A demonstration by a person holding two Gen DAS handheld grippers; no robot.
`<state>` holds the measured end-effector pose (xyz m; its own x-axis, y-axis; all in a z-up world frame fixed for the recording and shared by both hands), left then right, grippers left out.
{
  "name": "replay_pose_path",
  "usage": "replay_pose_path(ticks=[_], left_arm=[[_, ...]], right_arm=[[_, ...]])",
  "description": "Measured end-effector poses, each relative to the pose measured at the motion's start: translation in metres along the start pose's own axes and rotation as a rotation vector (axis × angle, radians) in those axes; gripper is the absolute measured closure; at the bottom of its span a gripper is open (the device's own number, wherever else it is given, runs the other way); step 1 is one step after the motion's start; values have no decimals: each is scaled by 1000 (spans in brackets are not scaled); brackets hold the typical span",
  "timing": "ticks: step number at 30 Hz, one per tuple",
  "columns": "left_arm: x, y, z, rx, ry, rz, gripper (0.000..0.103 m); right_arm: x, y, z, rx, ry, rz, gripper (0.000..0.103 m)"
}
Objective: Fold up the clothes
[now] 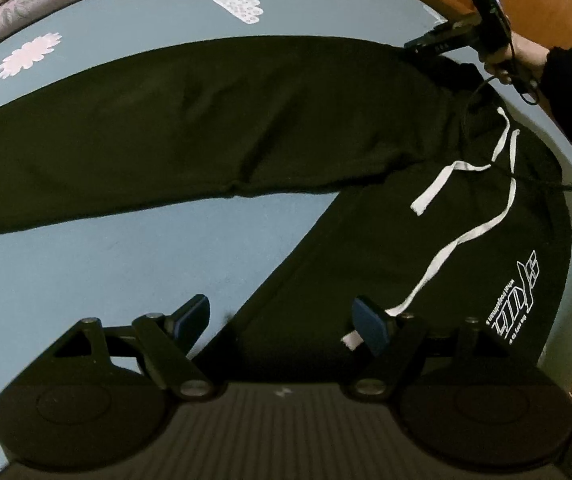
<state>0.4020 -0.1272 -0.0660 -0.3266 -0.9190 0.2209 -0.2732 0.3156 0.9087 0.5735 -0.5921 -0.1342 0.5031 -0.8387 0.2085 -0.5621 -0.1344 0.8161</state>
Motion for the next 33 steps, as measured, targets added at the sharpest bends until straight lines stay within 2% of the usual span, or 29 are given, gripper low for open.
replay_pose_path(ticks=[4, 8, 11, 18, 23, 33], left_arm=[[11, -7, -17, -1, -69, 14, 25], [22, -14, -35, 0, -143, 28, 24], [38, -18, -65, 39, -253, 39, 24], [71, -34, -149, 168, -435, 35, 24], [111, -65, -190, 248, -602, 27, 24], [186, -137, -200, 283, -1024, 36, 23]], right_arm=[[-1, -3, -2, -5, 24, -16, 68], [-8, 0, -4, 6, 51, -41, 89], [-12, 2, -5, 13, 78, -21, 94], [-26, 27, -13, 42, 144, 33, 96], [-40, 55, -19, 95, 174, 54, 96], [-77, 95, -26, 164, 240, 84, 96]])
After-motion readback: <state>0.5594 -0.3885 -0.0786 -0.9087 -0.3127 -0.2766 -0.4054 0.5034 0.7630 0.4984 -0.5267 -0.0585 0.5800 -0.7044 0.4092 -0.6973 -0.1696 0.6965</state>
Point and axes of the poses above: each gripper's, at about its wrist camera, not at the fingertips, and y roughly against the way its jaws point, x to its right, z to its underside, the point moved 5 cm from there along -y, roughly the way its jaws point, and after that the axes turned 15 degrees about y, right-handed, at the moved point
